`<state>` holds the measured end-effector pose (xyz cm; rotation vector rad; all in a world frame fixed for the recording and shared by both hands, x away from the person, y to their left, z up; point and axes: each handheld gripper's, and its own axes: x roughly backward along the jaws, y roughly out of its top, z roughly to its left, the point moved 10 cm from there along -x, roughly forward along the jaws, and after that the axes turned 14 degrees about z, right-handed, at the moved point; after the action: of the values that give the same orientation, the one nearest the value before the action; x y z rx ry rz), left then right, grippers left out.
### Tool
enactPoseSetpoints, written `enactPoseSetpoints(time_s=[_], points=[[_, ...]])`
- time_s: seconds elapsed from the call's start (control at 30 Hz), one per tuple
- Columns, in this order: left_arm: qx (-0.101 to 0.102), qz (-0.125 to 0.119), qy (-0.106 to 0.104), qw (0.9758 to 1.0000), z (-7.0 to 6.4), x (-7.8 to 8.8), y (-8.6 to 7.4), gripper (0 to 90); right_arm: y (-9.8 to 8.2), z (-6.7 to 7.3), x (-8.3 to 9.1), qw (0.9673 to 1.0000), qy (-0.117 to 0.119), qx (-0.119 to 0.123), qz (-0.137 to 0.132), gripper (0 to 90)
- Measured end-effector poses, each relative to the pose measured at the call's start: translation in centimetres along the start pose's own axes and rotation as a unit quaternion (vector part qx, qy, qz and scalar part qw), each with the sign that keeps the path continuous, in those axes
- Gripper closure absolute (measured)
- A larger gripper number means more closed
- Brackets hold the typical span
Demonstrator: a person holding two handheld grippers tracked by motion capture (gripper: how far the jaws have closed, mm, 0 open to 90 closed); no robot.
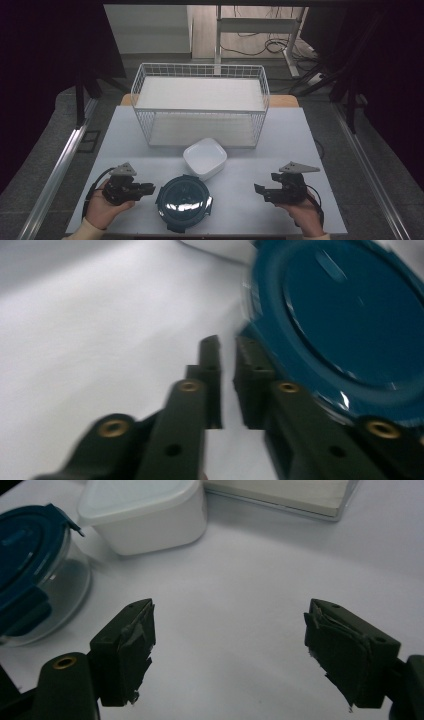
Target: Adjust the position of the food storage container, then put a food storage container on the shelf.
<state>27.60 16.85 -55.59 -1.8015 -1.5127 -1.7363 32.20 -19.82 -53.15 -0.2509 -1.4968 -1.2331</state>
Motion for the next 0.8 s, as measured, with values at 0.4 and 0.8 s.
enactPoseSetpoints(time_s=[0.4, 0.8], points=[[0.061, -0.030, -0.022, 0.9974, -0.6, 1.3, 0.1, 28.4, 0.8, 2.0, 0.6, 0.9993, 0.033, -0.001, -0.020, 19.5], [0.063, -0.030, -0.032, 0.9971, -1.0, 1.2, 0.2, 19.8, 1.0, 3.3, 0.3, 0.9983, 0.049, -0.019, -0.024, 18.6]])
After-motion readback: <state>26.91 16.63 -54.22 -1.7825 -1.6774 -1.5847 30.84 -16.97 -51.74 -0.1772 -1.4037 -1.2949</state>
